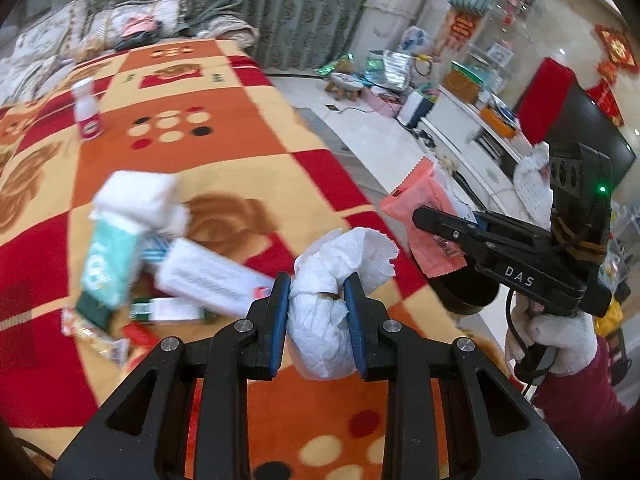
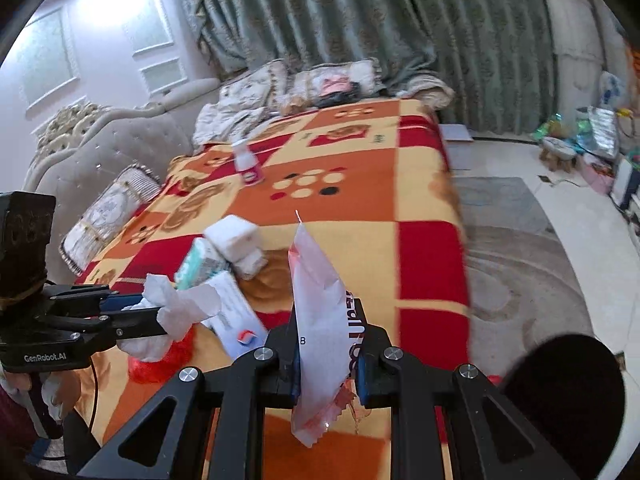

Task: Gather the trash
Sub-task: 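Carry both items to the black bin and open both tools, then grasp the red plastic bag with the left tool while the right tool grasps the beige cloth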

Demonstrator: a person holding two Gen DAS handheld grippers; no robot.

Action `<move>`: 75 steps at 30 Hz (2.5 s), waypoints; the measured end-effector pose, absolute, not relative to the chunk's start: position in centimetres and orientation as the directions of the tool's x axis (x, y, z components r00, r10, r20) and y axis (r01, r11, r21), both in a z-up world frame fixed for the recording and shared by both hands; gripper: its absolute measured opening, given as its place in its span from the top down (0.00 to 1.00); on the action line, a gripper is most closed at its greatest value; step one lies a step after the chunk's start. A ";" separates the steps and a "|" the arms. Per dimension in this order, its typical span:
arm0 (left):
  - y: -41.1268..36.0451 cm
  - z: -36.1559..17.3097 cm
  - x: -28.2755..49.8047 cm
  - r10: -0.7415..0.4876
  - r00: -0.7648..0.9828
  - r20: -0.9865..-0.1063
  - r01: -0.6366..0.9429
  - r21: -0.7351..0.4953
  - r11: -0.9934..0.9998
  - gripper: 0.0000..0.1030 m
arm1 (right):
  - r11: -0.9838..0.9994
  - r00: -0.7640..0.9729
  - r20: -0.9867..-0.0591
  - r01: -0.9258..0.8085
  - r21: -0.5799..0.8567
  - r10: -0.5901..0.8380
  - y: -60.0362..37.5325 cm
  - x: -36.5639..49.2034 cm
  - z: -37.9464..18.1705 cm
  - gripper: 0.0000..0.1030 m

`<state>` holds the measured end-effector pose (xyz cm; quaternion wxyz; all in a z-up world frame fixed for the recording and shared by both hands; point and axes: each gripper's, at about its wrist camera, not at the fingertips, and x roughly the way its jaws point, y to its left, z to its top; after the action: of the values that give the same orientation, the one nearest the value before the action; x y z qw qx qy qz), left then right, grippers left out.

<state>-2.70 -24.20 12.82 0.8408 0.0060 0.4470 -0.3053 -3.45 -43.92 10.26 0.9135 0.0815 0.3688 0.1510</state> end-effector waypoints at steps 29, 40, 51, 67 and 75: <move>-42.8 10.1 -3.4 -0.704 0.182 -0.687 0.625 -0.472 0.622 0.53 | 0.962 0.692 -0.720 0.161 0.222 0.050 -60.8 -10.4 7.5 0.80; -41.8 9.6 -3.5 -0.652 0.216 -0.726 0.607 -0.423 0.673 0.41 | 0.950 0.698 -0.715 0.200 0.239 0.033 -61.7 -10.3 7.2 0.44; -35.8 8.7 -3.8 -0.503 0.371 -0.781 0.518 -0.275 0.810 0.41 | 0.963 0.700 -0.709 0.120 0.242 0.090 -57.7 -8.8 7.3 0.43; -28.0 10.1 -4.5 -0.393 0.505 -0.768 0.418 -0.181 0.891 0.41 | 0.975 0.666 -0.727 0.001 0.222 0.165 -49.5 -7.3 7.4 0.39; -23.9 10.2 -4.6 -0.334 0.546 -0.769 0.350 -0.153 0.924 0.41 | 0.974 0.651 -0.730 -0.066 0.217 0.207 -45.3 -6.5 7.5 0.37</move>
<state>-4.61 -23.88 10.24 0.8790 0.0090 0.4351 -0.1945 -6.50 -45.28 7.49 0.9046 0.0859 0.4106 0.0755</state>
